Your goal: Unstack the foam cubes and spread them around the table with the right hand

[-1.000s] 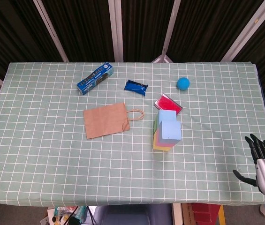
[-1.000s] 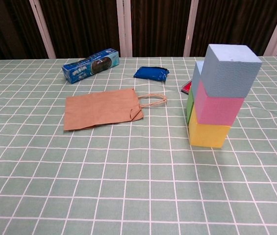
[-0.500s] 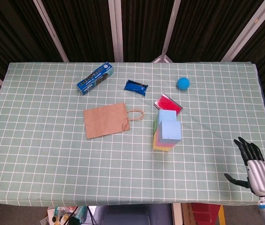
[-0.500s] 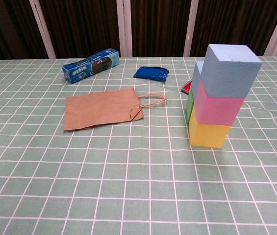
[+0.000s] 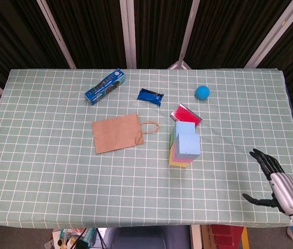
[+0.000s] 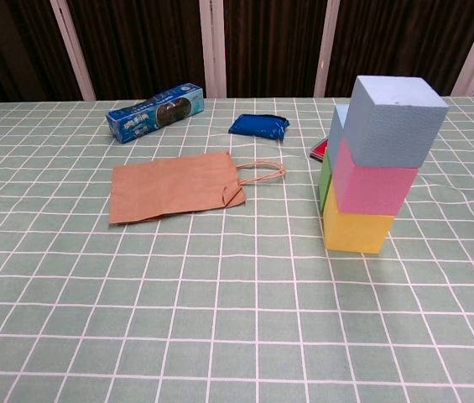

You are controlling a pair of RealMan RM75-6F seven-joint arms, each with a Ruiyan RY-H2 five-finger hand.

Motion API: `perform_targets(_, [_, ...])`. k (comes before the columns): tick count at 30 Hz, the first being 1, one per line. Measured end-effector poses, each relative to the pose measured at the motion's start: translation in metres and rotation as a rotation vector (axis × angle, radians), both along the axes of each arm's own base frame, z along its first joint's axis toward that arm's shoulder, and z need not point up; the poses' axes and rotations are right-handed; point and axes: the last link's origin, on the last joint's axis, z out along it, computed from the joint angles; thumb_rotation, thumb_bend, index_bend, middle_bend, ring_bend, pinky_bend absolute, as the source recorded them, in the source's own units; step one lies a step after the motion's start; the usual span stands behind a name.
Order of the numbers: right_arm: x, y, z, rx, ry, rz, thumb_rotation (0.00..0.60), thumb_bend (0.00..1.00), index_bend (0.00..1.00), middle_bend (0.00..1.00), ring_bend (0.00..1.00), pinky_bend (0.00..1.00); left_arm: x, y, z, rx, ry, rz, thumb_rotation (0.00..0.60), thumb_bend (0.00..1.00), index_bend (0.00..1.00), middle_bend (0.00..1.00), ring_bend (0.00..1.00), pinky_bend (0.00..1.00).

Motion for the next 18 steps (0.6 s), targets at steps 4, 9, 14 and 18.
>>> perform_targets(4, [0.021, -0.014, 0.001, 0.0, 0.049, 0.002, 0.6, 0.17, 0.0, 0.0, 0.0, 0.0, 0.0, -0.003, 0.001, -0.006, 0.002, 0.002, 0.6, 0.3, 0.12, 0.0, 0.0, 0.02])
perform_targets(9, [0.043, -0.036, 0.0, 0.023, 0.119, -0.04, 0.6, 0.17, 0.0, 0.0, 0.0, 0.0, 0.0, -0.003, 0.001, -0.009, 0.004, 0.006, 0.6, 0.3, 0.12, 0.0, 0.0, 0.02])
perform_targets(14, [0.065, -0.056, -0.007, 0.049, 0.165, -0.078, 0.6, 0.17, 0.0, 0.0, 0.0, 0.0, -0.001, -0.002, 0.0, -0.013, 0.009, 0.015, 0.6, 0.3, 0.12, 0.0, 0.0, 0.02])
perform_targets(18, [0.086, -0.069, -0.018, 0.074, 0.199, -0.082, 0.6, 0.17, 0.0, 0.0, 0.0, 0.0, -0.001, -0.001, -0.001, -0.017, 0.015, 0.019, 0.6, 0.3, 0.12, 0.0, 0.0, 0.02])
